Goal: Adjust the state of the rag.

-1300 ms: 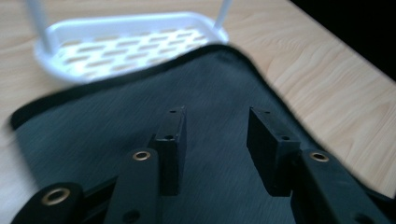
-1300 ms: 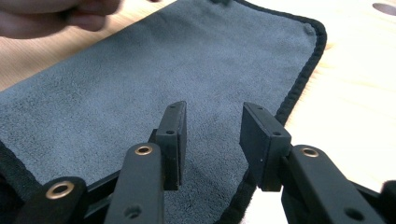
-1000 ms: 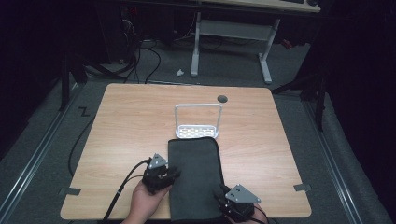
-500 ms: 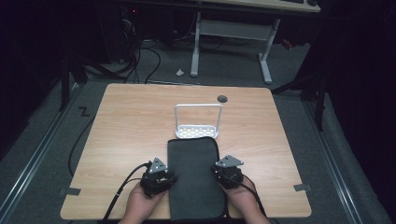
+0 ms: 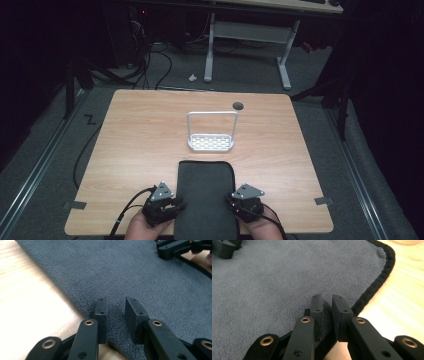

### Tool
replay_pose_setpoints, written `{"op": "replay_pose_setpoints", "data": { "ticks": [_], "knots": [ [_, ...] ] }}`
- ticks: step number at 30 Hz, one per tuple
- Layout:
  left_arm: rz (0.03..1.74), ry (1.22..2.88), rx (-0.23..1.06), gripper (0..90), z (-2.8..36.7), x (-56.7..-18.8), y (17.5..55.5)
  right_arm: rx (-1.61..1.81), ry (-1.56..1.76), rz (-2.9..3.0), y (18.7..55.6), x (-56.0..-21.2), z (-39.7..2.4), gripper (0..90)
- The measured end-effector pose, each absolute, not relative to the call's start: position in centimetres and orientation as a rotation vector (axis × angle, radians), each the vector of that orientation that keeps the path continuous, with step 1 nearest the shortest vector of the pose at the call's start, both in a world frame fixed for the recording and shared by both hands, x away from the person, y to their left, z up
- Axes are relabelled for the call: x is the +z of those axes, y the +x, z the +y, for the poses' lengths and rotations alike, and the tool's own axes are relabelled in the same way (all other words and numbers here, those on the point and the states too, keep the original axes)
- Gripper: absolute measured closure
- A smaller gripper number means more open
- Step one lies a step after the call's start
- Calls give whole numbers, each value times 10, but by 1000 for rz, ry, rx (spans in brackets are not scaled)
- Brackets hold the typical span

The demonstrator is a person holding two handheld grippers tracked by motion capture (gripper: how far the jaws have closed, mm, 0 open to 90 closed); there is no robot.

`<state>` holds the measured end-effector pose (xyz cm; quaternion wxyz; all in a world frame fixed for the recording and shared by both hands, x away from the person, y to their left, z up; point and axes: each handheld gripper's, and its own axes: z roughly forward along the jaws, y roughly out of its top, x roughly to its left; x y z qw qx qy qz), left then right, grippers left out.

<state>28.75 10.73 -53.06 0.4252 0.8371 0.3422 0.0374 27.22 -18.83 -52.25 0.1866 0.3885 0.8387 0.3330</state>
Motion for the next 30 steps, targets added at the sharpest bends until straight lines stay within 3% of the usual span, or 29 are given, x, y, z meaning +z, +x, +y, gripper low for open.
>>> {"op": "replay_pose_setpoints", "data": {
  "ticks": [8,12,17,20,30],
  "knots": [
    [857,2092,79,717,109,-530,286,942,1075,2371,264,-523,-185,792],
    [834,2087,188,672,108,-524,286,958,1083,2375,265,-523,-187,788],
    [927,2035,267,618,111,-516,312,955,1069,2382,266,-523,-187,784],
    [992,2016,250,546,108,-515,333,967,1072,2383,267,-524,-188,780],
    [1099,2019,258,457,91,-524,386,958,1064,2378,266,-524,-187,776]
  ]
}}
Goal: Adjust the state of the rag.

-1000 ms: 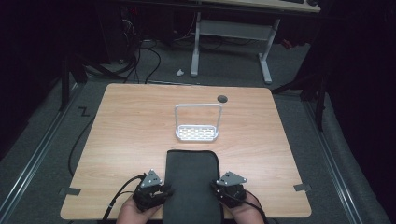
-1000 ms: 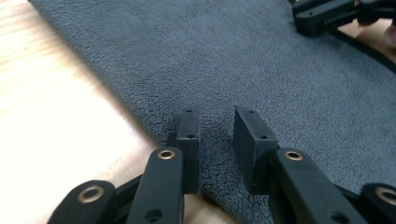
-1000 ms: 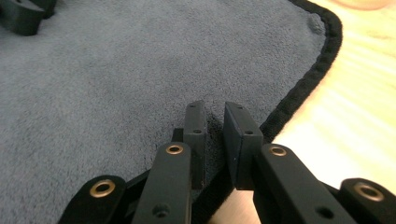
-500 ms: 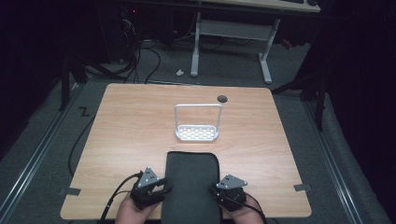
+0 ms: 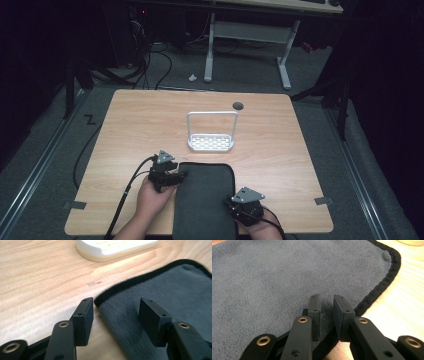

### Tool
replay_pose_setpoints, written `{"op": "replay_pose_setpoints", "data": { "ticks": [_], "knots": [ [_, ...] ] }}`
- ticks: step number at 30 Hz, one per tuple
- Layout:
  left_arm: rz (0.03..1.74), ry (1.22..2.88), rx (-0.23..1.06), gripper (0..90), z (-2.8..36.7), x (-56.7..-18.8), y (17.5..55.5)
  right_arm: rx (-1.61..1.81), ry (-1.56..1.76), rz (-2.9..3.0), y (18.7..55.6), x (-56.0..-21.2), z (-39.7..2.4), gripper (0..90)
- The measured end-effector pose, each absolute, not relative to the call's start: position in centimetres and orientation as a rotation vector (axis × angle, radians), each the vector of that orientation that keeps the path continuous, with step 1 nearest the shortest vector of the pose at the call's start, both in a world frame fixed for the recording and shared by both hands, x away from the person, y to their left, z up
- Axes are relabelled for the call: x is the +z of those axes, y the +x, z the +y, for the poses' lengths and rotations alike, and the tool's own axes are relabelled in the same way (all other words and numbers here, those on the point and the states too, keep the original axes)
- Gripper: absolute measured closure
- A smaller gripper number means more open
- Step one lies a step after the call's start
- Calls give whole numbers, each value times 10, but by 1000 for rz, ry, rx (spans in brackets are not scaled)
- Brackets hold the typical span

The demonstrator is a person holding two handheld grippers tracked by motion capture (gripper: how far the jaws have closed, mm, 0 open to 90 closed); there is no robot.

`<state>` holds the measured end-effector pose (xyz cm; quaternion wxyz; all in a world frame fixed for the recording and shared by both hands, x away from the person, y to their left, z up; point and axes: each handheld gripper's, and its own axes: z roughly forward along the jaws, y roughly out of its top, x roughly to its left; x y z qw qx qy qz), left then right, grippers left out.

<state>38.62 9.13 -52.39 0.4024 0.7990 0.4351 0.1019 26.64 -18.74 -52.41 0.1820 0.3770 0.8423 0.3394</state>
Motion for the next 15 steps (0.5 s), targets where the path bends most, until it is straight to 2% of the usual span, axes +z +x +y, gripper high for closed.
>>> {"op": "replay_pose_setpoints", "data": {
  "ticks": [5,10,12,15],
  "knots": [
    [1129,2015,243,471,89,-528,394,971,1063,2377,267,-525,-188,776],
    [1092,2019,301,599,85,-531,388,973,1064,2378,267,-525,-188,776],
    [1074,2016,291,677,86,-533,386,973,1063,2381,268,-525,-189,773],
    [1051,2008,275,743,89,-534,385,989,1085,2382,269,-524,-190,755]
  ]
}}
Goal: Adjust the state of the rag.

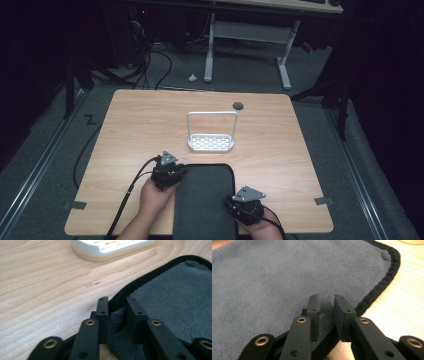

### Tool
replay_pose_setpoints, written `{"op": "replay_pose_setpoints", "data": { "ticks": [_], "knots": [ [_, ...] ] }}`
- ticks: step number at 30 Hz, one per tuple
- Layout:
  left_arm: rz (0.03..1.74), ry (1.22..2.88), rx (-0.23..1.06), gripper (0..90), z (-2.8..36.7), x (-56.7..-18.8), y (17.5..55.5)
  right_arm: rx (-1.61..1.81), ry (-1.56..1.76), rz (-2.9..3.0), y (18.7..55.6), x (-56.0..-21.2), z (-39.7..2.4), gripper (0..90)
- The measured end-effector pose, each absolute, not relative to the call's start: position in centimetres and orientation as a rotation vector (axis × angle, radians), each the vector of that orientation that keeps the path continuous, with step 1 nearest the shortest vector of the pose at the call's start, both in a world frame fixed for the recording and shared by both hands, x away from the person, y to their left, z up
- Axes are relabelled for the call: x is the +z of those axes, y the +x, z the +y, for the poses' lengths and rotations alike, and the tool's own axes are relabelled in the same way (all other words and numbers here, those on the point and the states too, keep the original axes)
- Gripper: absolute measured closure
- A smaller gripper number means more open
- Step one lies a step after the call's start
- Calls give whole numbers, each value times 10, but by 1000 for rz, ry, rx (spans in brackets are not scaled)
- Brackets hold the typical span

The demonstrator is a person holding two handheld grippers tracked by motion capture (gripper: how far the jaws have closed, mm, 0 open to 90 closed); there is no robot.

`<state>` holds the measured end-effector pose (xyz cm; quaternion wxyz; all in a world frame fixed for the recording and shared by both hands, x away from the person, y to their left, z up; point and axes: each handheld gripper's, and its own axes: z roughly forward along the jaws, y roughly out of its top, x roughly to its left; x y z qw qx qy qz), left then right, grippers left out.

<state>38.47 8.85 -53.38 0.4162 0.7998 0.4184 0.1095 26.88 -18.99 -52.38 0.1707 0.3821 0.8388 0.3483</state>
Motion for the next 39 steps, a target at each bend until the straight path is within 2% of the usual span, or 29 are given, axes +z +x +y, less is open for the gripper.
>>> {"op": "replay_pose_setpoints", "data": {
  "ticks": [3,11,14,21,25,32,39],
  "knots": [
    [1050,2003,276,779,89,-534,384,1024,1113,2344,271,-522,-192,738],
    [1053,1997,269,787,90,-534,384,988,1182,2206,303,-514,-191,627],
    [1056,1994,260,784,90,-534,384,965,1231,2193,326,-513,-187,504],
    [1061,1987,254,772,90,-535,384,923,1260,2229,354,-517,-175,467],
    [1063,1985,251,768,91,-535,384,888,1324,2244,361,-523,-178,389],
    [1068,1982,242,763,91,-535,385,956,1343,2245,360,-527,-183,458],
    [1060,1986,238,778,92,-535,385,990,1346,2252,356,-527,-181,638]
  ]
}}
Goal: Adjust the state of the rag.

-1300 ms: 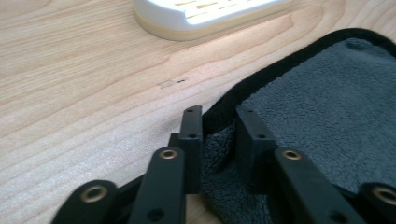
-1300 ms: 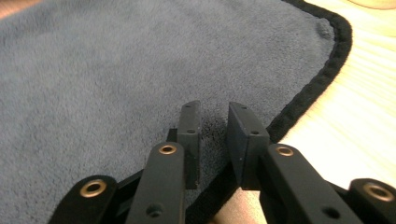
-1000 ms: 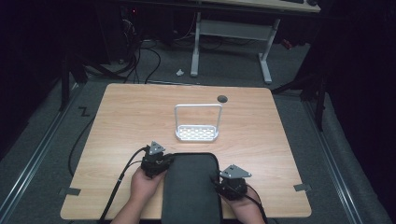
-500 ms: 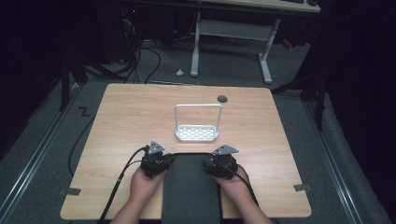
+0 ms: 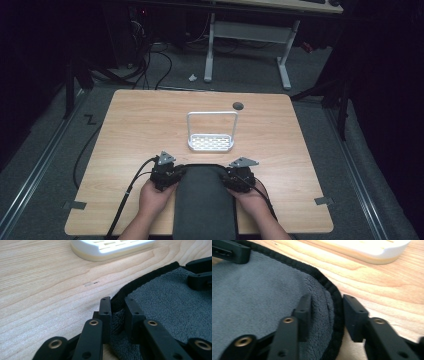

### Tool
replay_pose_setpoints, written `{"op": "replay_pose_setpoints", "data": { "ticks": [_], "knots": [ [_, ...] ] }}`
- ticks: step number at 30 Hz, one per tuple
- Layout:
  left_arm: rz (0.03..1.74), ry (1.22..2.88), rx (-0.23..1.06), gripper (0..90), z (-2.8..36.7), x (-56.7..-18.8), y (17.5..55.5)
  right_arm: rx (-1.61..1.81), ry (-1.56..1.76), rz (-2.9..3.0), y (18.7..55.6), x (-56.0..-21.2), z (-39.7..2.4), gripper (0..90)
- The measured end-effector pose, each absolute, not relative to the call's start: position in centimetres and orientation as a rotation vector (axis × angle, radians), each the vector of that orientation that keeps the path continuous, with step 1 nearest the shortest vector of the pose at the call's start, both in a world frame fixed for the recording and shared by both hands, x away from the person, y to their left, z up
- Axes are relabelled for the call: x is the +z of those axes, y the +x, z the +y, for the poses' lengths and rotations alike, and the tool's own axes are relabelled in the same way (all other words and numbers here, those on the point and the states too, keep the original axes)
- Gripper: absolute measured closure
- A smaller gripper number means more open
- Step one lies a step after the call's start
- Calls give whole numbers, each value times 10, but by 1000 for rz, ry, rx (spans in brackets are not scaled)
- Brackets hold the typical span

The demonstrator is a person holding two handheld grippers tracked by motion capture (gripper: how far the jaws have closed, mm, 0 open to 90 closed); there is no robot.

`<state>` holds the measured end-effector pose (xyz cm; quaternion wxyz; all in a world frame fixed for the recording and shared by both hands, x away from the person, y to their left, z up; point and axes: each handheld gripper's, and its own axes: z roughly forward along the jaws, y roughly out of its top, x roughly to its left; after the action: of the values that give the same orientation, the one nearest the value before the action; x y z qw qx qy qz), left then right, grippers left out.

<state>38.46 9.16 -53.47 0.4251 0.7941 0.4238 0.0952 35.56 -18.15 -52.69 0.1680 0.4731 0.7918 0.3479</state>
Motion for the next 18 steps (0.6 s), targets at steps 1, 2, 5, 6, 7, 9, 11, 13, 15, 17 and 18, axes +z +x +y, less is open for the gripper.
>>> {"op": "replay_pose_setpoints", "data": {
  "ticks": [1,2,5,6,7,9,11,13,15,17,18],
  "knots": [
    [1056,1985,238,779,92,-535,385,992,1353,2254,355,-527,-181,659],
    [1055,1986,237,781,92,-535,385,997,1351,2255,354,-527,-180,678],
    [1056,1985,224,782,92,-535,385,1014,1349,2256,352,-528,-181,715],
    [1056,1984,221,783,92,-535,385,1024,1345,2254,351,-528,-181,730],
    [1057,1983,218,782,93,-535,385,1031,1342,2256,351,-528,-181,748],
    [1056,1983,217,782,93,-535,385,1047,1330,2256,350,-530,-182,766],
    [1051,1983,227,782,93,-535,384,1044,1305,2259,348,-530,-182,775],
    [1045,1981,239,781,92,-534,383,1034,1272,2251,346,-529,-181,781],
    [1040,1971,239,781,93,-534,382,1039,1254,2234,343,-528,-180,782],
    [1038,1955,229,782,95,-533,382,1065,1259,2215,340,-525,-182,782],
    [1037,1946,230,783,96,-533,382,1083,1263,2206,339,-523,-183,782]
  ]
}}
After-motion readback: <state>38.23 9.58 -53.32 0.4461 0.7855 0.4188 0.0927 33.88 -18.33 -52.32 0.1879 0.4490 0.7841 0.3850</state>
